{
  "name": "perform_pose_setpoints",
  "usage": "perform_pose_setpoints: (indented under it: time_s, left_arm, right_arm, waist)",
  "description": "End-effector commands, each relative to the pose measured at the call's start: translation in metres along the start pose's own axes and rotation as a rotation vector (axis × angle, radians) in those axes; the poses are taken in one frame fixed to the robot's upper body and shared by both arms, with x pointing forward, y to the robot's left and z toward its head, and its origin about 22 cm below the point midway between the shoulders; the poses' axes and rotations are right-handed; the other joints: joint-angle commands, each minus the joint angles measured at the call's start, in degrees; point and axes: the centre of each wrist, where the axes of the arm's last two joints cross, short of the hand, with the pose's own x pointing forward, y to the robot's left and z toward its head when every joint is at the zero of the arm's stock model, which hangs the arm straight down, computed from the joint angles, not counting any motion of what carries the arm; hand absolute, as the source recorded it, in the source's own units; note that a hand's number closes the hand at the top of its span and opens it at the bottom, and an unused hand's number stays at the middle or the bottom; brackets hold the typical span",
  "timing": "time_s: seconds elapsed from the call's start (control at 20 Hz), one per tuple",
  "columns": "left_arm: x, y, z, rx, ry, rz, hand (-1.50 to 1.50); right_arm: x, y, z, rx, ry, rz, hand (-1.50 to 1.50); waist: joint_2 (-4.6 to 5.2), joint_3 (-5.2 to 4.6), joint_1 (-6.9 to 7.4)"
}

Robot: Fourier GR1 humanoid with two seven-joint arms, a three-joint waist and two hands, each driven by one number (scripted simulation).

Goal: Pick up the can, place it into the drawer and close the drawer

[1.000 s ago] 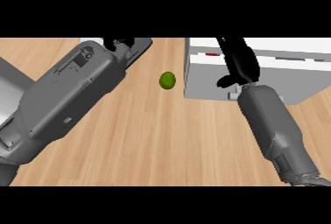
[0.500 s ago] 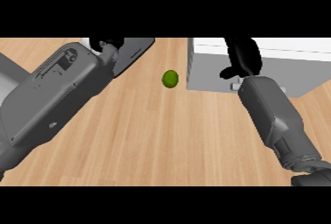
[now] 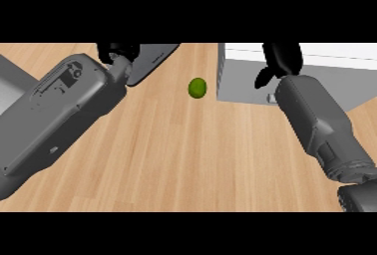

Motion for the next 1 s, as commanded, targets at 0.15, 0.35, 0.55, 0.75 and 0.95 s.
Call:
perform_pose_setpoints:
  time_s: [0.15, 0.35, 0.55, 0.75, 0.95]
  left_arm:
    - [0.009, -0.001, 0.007, -0.012, 0.018, 0.018, -1.50]
    - [0.004, 0.008, 0.011, -0.023, 0.006, 0.011, -1.50]
    - [0.008, 0.017, 0.007, -0.019, -0.001, -0.001, -1.50]
    - [0.002, 0.013, 0.012, -0.018, 0.022, 0.002, -1.50]
    - [0.007, 0.023, 0.016, -0.028, 0.001, 0.001, -1.50]
  right_arm:
    - [0.003, -0.034, -0.031, -0.043, 0.020, -0.010, -1.50]
    - [0.023, -0.028, -0.030, 0.005, -0.030, -0.244, -1.50]
    - [0.021, -0.029, -0.032, 0.009, 0.068, -0.523, -1.50]
    - [0.026, -0.035, -0.037, 0.005, 0.099, -0.727, -1.50]
    - [0.003, -0.040, -0.037, -0.016, 0.082, -0.755, -1.50]
  waist:
    - [-0.04, -0.12, 0.90]
    - [-0.07, 0.00, 1.66]
    - [0.12, 0.16, 1.66]
    - [-0.05, 0.09, 0.63]
    - [0.12, -0.08, 1.12]
